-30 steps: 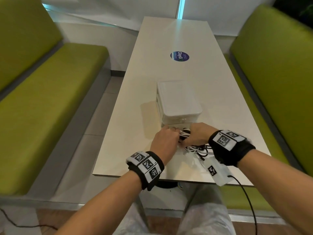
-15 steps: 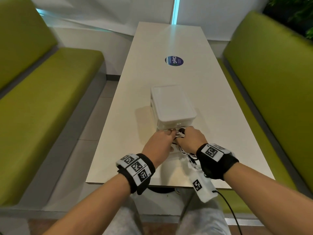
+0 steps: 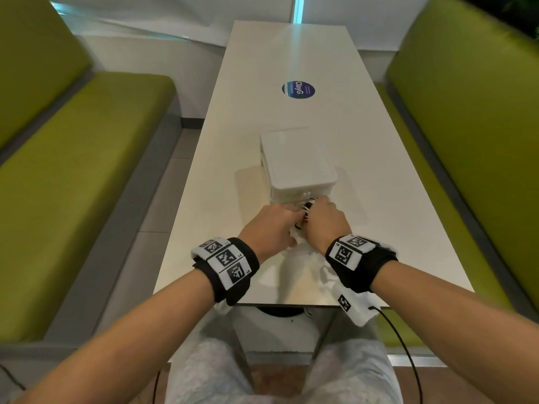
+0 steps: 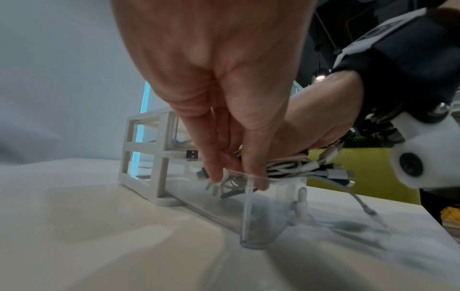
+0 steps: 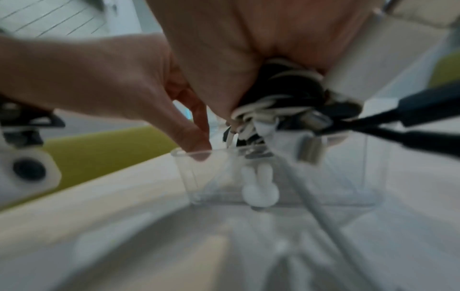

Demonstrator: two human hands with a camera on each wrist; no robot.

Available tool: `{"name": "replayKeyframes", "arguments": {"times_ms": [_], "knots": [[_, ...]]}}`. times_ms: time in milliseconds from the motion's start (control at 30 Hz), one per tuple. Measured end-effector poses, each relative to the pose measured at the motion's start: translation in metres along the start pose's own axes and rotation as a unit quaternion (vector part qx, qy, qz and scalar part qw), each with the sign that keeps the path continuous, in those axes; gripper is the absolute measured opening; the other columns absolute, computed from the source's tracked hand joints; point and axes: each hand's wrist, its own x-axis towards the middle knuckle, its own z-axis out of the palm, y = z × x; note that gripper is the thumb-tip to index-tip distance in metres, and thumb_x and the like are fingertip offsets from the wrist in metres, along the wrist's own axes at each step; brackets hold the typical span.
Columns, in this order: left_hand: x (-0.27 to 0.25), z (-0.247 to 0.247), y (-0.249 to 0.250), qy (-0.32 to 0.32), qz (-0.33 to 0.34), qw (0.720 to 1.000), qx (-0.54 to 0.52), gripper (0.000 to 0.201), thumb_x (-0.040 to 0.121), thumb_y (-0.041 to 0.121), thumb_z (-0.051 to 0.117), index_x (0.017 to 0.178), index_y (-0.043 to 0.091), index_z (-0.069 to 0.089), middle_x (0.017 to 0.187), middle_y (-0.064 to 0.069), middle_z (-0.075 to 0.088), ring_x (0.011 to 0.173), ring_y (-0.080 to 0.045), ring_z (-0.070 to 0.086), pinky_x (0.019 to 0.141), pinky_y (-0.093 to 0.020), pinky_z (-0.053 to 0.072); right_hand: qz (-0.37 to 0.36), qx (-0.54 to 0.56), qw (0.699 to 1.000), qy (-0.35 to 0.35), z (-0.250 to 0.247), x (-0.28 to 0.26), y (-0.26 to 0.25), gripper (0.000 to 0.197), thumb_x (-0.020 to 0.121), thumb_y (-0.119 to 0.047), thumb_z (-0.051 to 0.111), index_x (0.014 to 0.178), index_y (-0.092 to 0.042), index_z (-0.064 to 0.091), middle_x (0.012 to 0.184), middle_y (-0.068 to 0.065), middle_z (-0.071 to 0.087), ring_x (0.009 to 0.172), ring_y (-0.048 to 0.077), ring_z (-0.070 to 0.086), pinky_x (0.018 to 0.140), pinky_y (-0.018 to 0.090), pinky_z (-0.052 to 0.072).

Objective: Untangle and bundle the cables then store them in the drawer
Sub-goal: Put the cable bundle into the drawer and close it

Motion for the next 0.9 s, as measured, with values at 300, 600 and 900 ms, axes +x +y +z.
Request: {"name": "replayKeyframes", "arguments": {"times_ms": [300, 600, 900], "knots": [[0.005, -0.002, -0.005, -0.014, -0.019, 1.0, 0.0, 0.037, 0.067, 0.017, 0.074, 0.104, 0.017, 0.07, 0.103, 0.004, 0.068, 0.085, -0.019, 0.061, 0.075, -0.03, 0.048, 0.052, -0.051, 0.997, -0.008, 0.022, 0.028, -0.009, 0.039, 0.098, -0.019, 0.04, 0.131, 0.0, 0.036, 0.129, 0.018, 0.047, 0.113, 0.036, 0.055, 0.077, 0.039, 0.042], [0.01, 0.006, 0.007, -0.065, -0.018, 0.99, 0.125, 0.025, 0.09, 0.01, 0.051, 0.112, 0.007, 0.061, 0.112, -0.013, 0.064, 0.097, -0.032, 0.061, 0.077, -0.036, 0.043, 0.011, -0.006, 0.99, -0.141, 0.005, 0.025, 0.006, 0.083, 0.078, -0.038, 0.068, 0.139, -0.001, 0.025, 0.131, 0.018, 0.037, 0.123, 0.035, 0.047, 0.087, 0.035, 0.045], [-0.002, 0.024, 0.003, -0.1, -0.049, 0.979, 0.171, 0.056, 0.098, 0.02, 0.034, 0.151, 0.012, 0.017, 0.16, -0.003, 0.014, 0.094, -0.04, 0.064, 0.068, -0.042, 0.049, 0.024, 0.012, 0.995, -0.091, 0.004, 0.015, 0.006, 0.058, 0.096, -0.03, 0.047, 0.139, 0.001, 0.025, 0.14, 0.021, 0.035, 0.126, 0.036, 0.045, 0.098, 0.038, 0.039]]}}
